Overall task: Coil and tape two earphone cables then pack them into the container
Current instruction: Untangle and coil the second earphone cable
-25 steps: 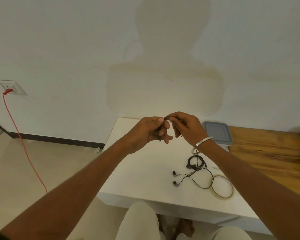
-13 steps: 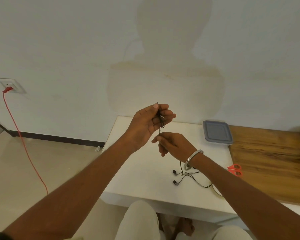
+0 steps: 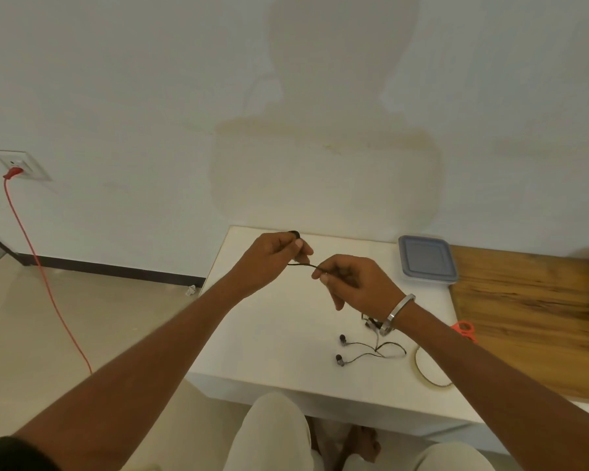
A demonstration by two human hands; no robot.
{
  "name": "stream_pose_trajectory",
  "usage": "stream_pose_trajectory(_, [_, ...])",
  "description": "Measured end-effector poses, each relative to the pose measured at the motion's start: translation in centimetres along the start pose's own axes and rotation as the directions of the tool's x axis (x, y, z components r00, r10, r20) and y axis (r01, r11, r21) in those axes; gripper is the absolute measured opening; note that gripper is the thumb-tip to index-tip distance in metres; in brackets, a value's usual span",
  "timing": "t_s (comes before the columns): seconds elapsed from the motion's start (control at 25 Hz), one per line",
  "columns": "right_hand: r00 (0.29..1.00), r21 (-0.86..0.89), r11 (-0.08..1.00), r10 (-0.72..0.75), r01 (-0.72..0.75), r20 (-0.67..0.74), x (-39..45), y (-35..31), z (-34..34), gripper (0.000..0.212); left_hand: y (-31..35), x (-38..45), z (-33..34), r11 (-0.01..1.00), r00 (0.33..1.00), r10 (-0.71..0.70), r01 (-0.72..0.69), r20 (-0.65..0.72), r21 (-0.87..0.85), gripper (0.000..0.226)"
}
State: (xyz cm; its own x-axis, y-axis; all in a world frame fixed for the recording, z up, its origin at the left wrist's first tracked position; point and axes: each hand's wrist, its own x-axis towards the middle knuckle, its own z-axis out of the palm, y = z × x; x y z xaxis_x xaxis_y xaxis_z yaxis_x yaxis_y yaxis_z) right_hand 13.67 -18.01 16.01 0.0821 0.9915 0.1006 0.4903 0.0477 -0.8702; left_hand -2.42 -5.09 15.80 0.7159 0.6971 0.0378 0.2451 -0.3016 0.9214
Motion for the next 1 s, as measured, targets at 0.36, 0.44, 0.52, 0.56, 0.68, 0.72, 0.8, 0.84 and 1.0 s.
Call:
stream_pose_trajectory(0.36, [0.964,-0.134,0.991,-0.008,-0.029,-0.266,2.3,1.5,-1.9,0.015,1.5,-1.7,2.7,0.96,0.954,0.022,0.064,0.301,-0.271,0.04])
stream_pose_trajectory(0.44, [0.966,-0.149,0.988,0.009,-0.049,-0.257,2.2,2.1,-1.4,0.016,2.3,-1.4,2.9,0.895,0.956,0.057,0.079,0.287,-0.439,0.035])
stream_pose_trajectory(0.52, [0.972,-0.178,0.981,0.029,-0.072,-0.231,2.0,2.3,-0.6,0.019,3.1,-1.1,2.9,0.839,0.962,0.083,0.074,0.261,-0.54,0.032])
stream_pose_trajectory(0.56, [0.977,-0.179,0.98,0.05,-0.088,-0.209,1.8,2.3,-0.1,0.022,3.3,-1.0,2.9,0.817,0.967,0.089,0.067,0.241,-0.573,0.031])
stream_pose_trajectory(0.68, [0.988,-0.091,0.986,0.136,-0.143,-0.08,1.3,1.9,1.4,0.028,3.7,-0.6,2.8,0.766,0.985,0.074,0.041,0.153,-0.641,0.031])
stream_pose_trajectory(0.72, [0.989,-0.055,0.988,0.143,-0.144,-0.032,1.1,1.8,1.7,0.027,3.6,-0.3,2.8,0.76,0.99,0.075,0.023,0.123,-0.65,0.031])
stream_pose_trajectory(0.8, [0.988,-0.012,0.989,0.147,-0.146,0.04,0.7,1.5,2.3,0.027,3.2,0.1,2.6,0.77,0.994,0.084,-0.019,0.071,-0.638,0.031])
stream_pose_trajectory(0.84, [0.985,-0.004,0.988,0.156,-0.156,0.069,0.6,1.4,2.4,0.026,2.8,0.3,2.5,0.788,0.996,0.081,-0.037,0.043,-0.615,0.03])
stream_pose_trajectory(1.0, [0.972,0.034,0.986,0.154,-0.163,0.176,0.0,1.1,2.4,0.019,1.1,0.8,1.5,0.883,0.999,0.035,-0.042,-0.025,-0.468,0.028])
